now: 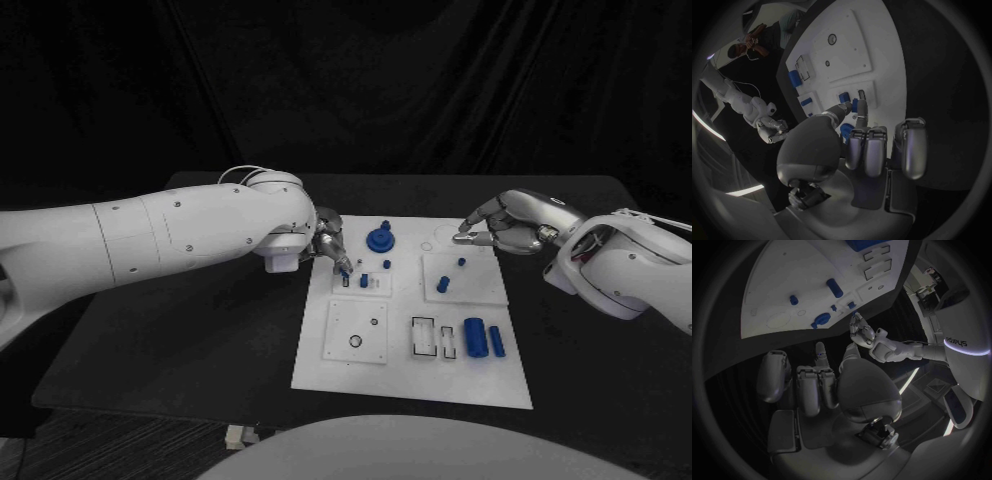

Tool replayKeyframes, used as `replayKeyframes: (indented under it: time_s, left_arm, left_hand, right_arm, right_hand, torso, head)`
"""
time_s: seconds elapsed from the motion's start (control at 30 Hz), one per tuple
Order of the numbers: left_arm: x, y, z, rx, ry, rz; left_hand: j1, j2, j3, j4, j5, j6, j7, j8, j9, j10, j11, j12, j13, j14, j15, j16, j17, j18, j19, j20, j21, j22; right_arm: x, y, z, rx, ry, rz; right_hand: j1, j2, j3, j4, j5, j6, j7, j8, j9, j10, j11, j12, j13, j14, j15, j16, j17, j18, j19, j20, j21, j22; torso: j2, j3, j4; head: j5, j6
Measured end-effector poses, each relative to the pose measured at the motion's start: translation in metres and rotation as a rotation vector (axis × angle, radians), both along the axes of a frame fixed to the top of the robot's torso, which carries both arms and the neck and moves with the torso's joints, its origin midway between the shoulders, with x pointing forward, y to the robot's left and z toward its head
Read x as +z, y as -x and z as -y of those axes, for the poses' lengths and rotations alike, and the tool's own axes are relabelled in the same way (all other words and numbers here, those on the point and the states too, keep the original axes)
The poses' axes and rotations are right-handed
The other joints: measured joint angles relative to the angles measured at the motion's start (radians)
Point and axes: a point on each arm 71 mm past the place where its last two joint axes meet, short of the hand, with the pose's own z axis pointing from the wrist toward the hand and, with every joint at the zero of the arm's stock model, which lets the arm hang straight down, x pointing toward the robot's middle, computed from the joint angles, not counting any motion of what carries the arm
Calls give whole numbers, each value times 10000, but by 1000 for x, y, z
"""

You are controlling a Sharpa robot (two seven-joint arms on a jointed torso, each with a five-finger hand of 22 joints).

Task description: Assemble the parts on the task board

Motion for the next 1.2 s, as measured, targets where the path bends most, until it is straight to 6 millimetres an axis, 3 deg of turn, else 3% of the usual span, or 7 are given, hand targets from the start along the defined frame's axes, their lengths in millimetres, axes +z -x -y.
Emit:
replayKeyframes:
  time_s: [1.2]
  left_arm:
    - [-7, 1, -1, 1, -156, 47]
  left_hand:
    - [-6, 75, 65, -69, -78, 15, 15, -6, 9, 0, 0, 0, 0, 0, 0, 0, -1, 0, 0, 1, -39, -2]
  right_arm:
    - [0, 1, 0, 0, -4, -9]
  right_hand:
    - [41, 41, -57, 0, 0, 40, 39, 0, 0, 36, 35, 0, 0, 0, 0, 0, 0, 0, 0, 0, 0, -2]
  torso:
    - [-1, -1, -4]
  head:
    - [6, 0]
